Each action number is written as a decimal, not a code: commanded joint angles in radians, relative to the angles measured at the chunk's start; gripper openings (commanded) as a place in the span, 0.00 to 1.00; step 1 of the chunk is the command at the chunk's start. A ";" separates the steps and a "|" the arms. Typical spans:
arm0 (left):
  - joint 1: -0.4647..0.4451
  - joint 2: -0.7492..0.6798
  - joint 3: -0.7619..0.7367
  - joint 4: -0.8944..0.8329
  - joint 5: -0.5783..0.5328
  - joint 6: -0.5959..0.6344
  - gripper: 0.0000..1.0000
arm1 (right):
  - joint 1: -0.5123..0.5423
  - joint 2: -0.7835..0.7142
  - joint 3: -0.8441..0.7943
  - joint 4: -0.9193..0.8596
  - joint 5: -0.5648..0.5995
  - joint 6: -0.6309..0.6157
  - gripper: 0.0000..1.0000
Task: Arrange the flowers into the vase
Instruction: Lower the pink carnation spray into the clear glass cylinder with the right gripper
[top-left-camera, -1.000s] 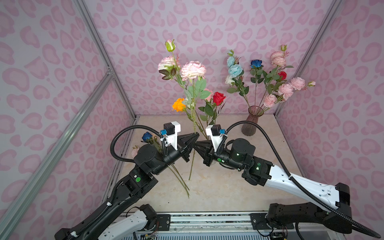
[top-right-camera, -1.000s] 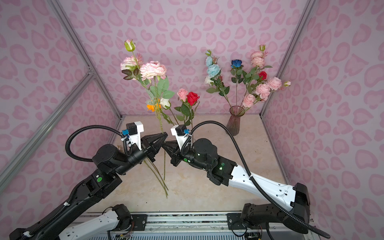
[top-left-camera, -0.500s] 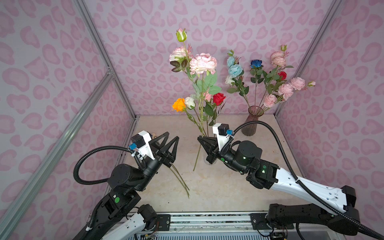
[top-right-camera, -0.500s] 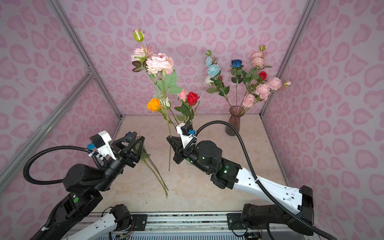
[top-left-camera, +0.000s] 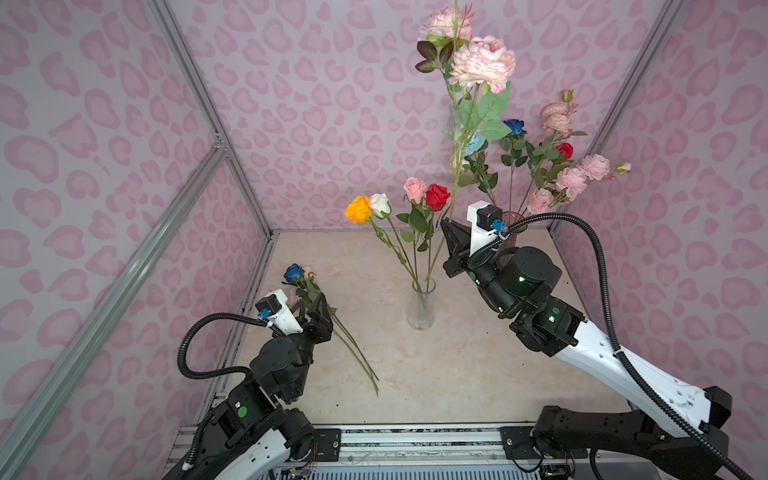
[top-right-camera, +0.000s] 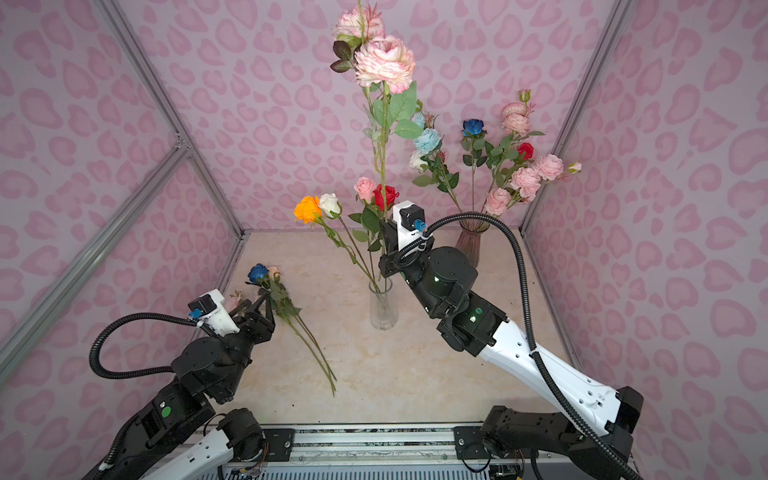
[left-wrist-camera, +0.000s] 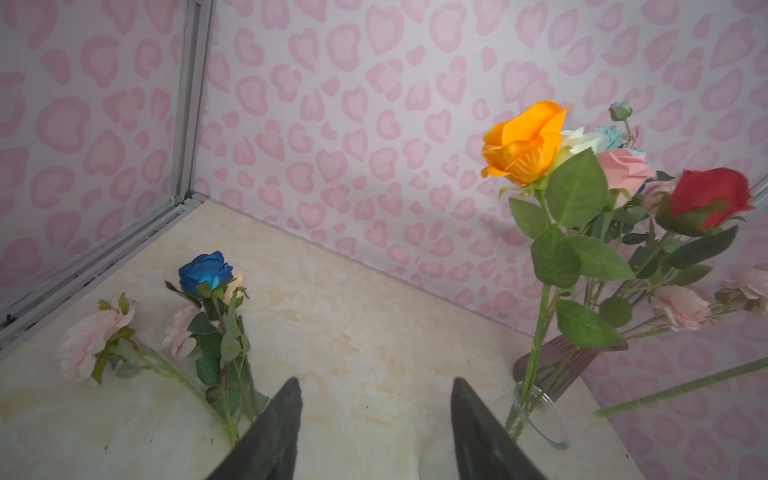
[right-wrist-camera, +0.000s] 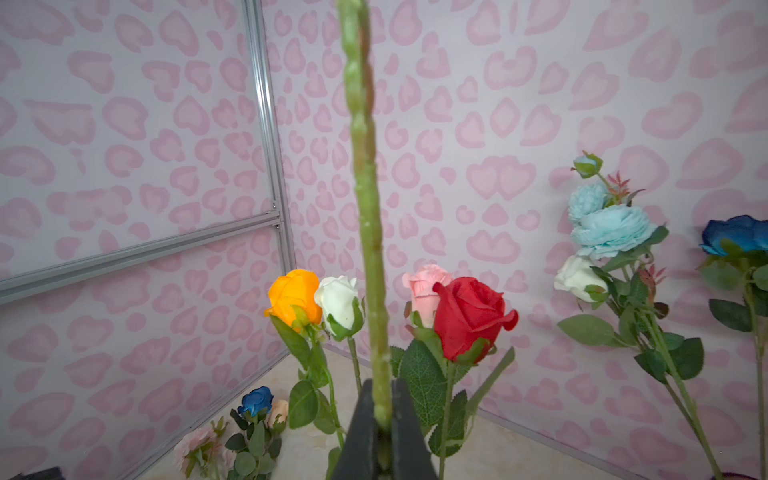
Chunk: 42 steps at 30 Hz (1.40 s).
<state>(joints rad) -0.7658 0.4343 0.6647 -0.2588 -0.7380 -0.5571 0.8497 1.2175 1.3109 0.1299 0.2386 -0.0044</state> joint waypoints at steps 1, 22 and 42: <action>0.002 0.000 -0.010 -0.012 -0.055 -0.054 0.58 | -0.042 0.040 0.010 0.013 -0.035 0.011 0.01; 0.009 0.068 -0.037 -0.017 -0.033 -0.092 0.59 | -0.076 0.096 -0.256 0.123 -0.041 0.209 0.08; 0.028 0.138 -0.056 -0.011 -0.014 -0.127 0.59 | -0.027 0.043 -0.324 0.135 -0.026 0.248 0.19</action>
<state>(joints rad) -0.7441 0.5533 0.6132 -0.2821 -0.7448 -0.6643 0.8135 1.2774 0.9897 0.2386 0.1951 0.2333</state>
